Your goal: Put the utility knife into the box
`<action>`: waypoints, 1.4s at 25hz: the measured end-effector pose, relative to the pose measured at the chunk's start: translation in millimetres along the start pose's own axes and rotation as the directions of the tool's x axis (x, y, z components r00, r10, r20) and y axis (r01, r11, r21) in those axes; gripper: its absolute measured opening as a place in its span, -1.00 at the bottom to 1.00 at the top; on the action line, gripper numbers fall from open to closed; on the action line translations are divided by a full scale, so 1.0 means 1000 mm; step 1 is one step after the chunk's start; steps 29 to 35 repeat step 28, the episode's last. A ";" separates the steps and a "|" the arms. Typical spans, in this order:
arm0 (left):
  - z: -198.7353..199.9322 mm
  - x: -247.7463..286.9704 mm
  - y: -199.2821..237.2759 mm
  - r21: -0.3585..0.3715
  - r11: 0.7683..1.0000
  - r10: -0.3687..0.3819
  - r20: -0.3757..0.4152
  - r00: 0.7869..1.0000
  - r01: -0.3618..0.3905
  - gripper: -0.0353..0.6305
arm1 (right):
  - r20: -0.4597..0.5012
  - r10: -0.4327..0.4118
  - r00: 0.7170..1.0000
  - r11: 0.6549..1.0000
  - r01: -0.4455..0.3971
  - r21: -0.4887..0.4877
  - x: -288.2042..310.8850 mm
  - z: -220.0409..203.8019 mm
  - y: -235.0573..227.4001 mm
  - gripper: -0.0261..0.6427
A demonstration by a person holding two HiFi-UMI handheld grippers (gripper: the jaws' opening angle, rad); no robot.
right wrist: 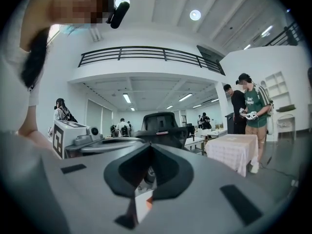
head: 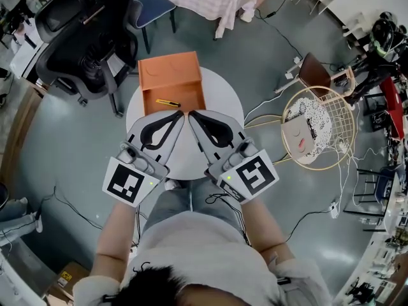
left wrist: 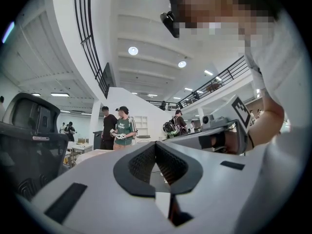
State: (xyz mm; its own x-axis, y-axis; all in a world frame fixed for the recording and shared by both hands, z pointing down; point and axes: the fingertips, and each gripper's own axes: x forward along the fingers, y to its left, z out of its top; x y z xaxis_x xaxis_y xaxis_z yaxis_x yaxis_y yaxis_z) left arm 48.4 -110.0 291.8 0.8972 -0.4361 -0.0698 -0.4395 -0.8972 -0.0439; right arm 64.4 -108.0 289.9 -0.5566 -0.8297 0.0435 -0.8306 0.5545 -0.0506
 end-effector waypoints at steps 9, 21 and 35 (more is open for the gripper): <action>0.002 -0.002 -0.001 -0.002 1.000 0.011 0.008 1.000 -0.011 -0.87 | 0.006 0.012 1.000 1.000 -0.012 -0.010 -0.001 0.004 0.003 -0.90; 0.004 -0.003 -0.007 0.004 1.000 0.021 0.016 1.000 -0.021 -0.87 | 0.013 0.021 1.000 1.000 -0.021 -0.023 -0.008 0.007 0.005 -0.90; 0.011 -0.006 -0.009 0.013 1.000 0.025 0.022 0.999 -0.026 -0.87 | 0.020 0.027 0.999 0.999 -0.026 -0.028 -0.010 0.014 0.010 -0.90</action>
